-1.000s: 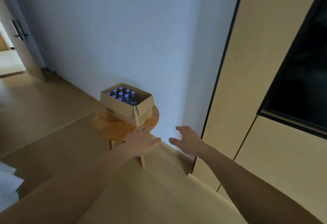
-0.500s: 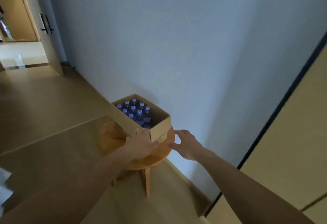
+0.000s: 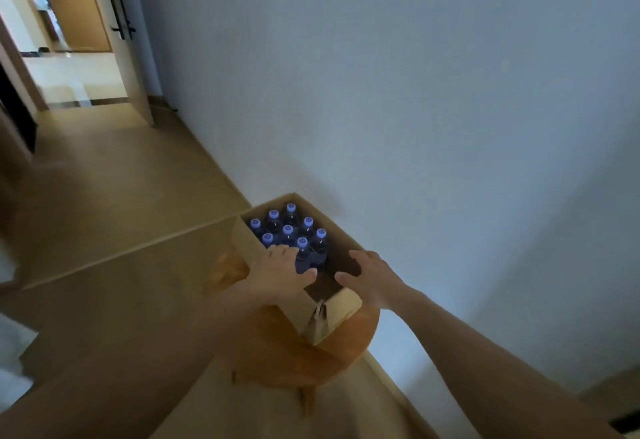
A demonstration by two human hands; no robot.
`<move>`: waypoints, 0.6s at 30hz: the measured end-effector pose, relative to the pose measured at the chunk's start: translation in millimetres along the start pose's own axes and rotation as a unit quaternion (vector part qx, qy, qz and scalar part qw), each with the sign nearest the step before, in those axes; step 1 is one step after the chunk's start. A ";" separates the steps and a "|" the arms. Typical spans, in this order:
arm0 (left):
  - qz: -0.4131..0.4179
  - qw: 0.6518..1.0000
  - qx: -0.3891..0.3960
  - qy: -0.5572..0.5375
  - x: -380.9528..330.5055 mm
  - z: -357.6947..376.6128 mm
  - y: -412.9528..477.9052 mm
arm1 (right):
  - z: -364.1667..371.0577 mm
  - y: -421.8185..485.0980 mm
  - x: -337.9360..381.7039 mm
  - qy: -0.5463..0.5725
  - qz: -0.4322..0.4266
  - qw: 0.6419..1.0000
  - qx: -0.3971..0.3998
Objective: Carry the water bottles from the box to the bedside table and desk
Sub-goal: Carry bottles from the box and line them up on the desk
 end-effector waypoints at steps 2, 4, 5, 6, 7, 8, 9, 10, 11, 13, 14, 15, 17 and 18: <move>-0.009 1.000 0.010 0.000 7.3 1.0 28.0 | 1.9 34.4 -0.1 -0.007 -0.014 1.000 0.011; -0.023 1.000 0.010 -0.003 13.6 0.3 56.3 | 5.4 72.0 0.8 -0.006 -0.035 0.999 0.026; -0.032 0.999 0.009 -0.003 17.1 0.3 70.9 | 8.8 94.4 -0.6 -0.005 -0.044 0.998 0.035; -0.041 0.999 0.008 -0.002 20.7 0.1 85.5 | 12.5 117.1 -2.0 -0.004 -0.052 0.998 0.042; -0.051 0.999 0.007 0.001 24.9 0.0 101.3 | 17.4 142.1 -4.4 -0.004 -0.063 0.997 0.051; -0.062 0.998 0.005 0.005 29.4 0.3 116.8 | 21.6 165.0 -5.1 -0.003 -0.079 0.995 0.059; -0.075 0.997 0.006 0.009 33.5 1.5 131.4 | 26.3 186.7 -5.4 0.002 -0.093 0.993 0.072; -0.092 0.996 0.008 0.012 38.9 3.2 146.1 | 28.1 203.7 -3.1 0.007 -0.102 0.991 0.088; -0.113 0.993 0.014 0.011 44.9 5.9 159.0 | 32.2 220.1 -2.8 0.015 -0.112 0.988 0.103; -0.142 0.990 0.018 0.006 54.2 10.4 181.6 | 46.2 251.2 -2.2 0.020 -0.126 0.982 0.136; -0.147 0.989 0.015 0.005 57.8 12.1 192.5 | 55.1 266.1 -1.7 0.014 -0.131 0.979 0.156; -0.155 0.988 0.017 -0.002 61.9 14.1 201.9 | 67.8 282.4 -2.7 0.015 -0.133 0.976 0.174; -0.173 0.984 0.025 -0.016 70.5 19.4 216.3 | 91.4 308.6 -1.1 0.011 -0.144 0.970 0.195; -0.180 0.983 0.032 -0.018 74.7 23.6 221.8 | 99.3 314.7 1.6 0.003 -0.148 0.968 0.204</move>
Point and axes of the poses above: each hand's wrist, its own y-axis towards the middle knuckle, its own z-axis out of the palm, x = y × z, the point moved 7 cm from there along y, towards the middle knuckle, and after that the axes turned 5 degrees about -y, right-handed, at the moved point
